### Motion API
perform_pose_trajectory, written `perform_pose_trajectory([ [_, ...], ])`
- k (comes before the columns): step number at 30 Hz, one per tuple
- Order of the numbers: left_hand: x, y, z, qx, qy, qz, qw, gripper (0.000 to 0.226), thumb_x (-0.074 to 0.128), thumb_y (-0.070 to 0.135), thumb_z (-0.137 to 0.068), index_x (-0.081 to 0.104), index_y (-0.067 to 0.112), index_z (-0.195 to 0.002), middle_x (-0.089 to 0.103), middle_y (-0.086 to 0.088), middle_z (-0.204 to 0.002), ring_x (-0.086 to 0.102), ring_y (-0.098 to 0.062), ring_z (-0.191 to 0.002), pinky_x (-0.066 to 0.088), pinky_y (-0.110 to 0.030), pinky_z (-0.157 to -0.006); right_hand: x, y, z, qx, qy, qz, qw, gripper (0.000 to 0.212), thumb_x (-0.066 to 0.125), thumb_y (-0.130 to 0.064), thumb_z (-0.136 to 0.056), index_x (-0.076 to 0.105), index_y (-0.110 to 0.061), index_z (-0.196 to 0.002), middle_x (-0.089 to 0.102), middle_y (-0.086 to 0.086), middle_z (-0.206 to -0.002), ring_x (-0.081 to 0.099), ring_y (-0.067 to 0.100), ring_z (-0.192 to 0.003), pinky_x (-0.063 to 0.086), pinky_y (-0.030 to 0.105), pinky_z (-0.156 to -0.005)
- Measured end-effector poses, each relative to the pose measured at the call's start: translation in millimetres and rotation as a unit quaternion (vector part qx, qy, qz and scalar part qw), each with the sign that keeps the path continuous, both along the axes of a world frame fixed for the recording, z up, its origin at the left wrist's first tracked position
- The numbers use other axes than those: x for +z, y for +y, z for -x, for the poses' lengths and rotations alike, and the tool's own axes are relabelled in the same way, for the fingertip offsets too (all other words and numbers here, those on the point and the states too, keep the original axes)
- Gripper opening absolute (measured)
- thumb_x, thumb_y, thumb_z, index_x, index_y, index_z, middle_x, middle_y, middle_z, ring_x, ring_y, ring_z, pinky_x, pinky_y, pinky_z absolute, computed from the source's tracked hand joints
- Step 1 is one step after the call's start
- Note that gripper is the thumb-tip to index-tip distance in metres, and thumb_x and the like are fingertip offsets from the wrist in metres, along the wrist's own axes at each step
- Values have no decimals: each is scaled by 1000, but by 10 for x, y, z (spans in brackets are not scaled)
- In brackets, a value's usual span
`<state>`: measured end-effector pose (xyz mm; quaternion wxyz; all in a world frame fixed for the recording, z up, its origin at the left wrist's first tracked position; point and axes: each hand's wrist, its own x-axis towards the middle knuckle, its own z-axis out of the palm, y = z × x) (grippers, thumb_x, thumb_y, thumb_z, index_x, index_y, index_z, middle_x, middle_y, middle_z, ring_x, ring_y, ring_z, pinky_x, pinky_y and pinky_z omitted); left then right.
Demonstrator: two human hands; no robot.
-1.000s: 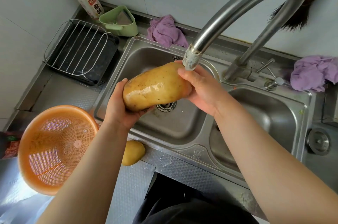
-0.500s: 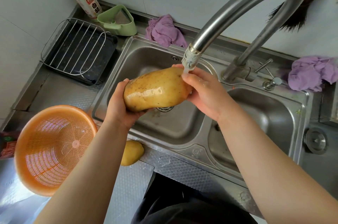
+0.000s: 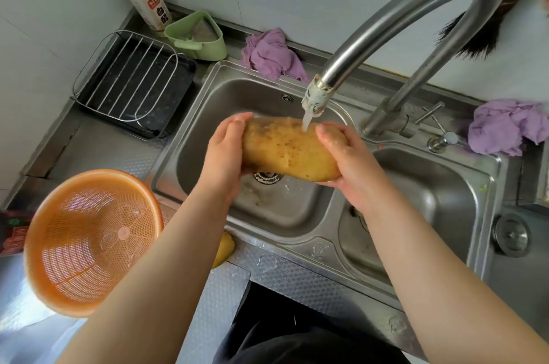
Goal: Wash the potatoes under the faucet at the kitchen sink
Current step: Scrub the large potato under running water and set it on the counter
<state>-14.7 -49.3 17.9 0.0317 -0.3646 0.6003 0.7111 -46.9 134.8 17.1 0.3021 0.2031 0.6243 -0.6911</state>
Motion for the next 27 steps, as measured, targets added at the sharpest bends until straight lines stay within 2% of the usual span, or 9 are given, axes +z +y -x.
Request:
perform_pose_trajectory([
  [2,-9,51,21,-75,13,-69,995,28,56,31,-101,62,30,-128,63,1,-124,63,-20,-111,58,-43,-80,-6,112,9,-62,0,-14,998,37,71,-37,-87,59,-27,-121,65,0,-121,69,21,-102,62,49,-76],
  [4,-58,82,52,-143,11,-130,981,55,72,28,-87,52,30,-138,60,0,-128,64,-18,-109,60,-39,-80,-25,216,2,-100,12,-22,995,42,72,-38,-86,57,-25,-123,66,2,-120,69,19,-101,61,47,-79],
  [6,-79,139,112,-166,-25,-127,978,73,80,28,-75,48,28,-141,59,-3,-132,65,-20,-112,61,-38,-78,-36,273,-31,-100,60,-66,991,50,76,-41,-80,56,-25,-123,64,-1,-120,67,17,-104,59,44,-86],
  [11,-119,395,219,-86,-77,-100,988,44,75,39,-84,62,23,-123,68,-8,-116,68,-24,-95,58,-34,-57,-41,372,-176,-51,210,-185,959,54,76,-36,-83,52,-24,-130,53,-4,-125,55,3,-105,49,22,-88],
  [15,-116,466,252,-44,-105,-66,991,23,61,42,-85,68,31,-104,69,-7,-113,68,-28,-96,58,-37,-59,-64,400,-312,-56,252,-181,949,55,76,-36,-83,51,-22,-131,54,-4,-122,54,-3,-104,46,4,-76],
  [18,-66,415,170,-118,-77,-93,986,20,55,38,-98,65,31,-113,68,-8,-123,67,-29,-109,63,-46,-73,-52,448,-315,-96,224,-147,959,49,75,-31,-85,54,-23,-129,55,-15,-114,57,-1,-101,50,13,-77],
  [21,-29,348,104,-224,-60,-106,967,41,68,33,-94,55,27,-132,62,-6,-128,64,-27,-114,61,-49,-87,-58,511,-302,-105,213,-136,962,46,72,-29,-88,55,-23,-130,56,-14,-115,59,6,-106,53,26,-82],
  [25,22,505,167,-149,-46,-53,986,22,66,38,-87,67,31,-107,66,-8,-117,66,-29,-106,60,-38,-64,-37,497,-323,-103,235,-139,956,46,71,-27,-89,53,-23,-131,52,-19,-113,57,0,-100,52,20,-80],
  [27,52,583,190,-105,-48,-6,993,18,55,38,-93,69,35,-102,69,-7,-117,67,-31,-108,62,-42,-65,-30,491,-329,-100,243,-134,955,46,71,-27,-89,52,-25,-130,52,-19,-113,57,0,-101,52,20,-81],
])
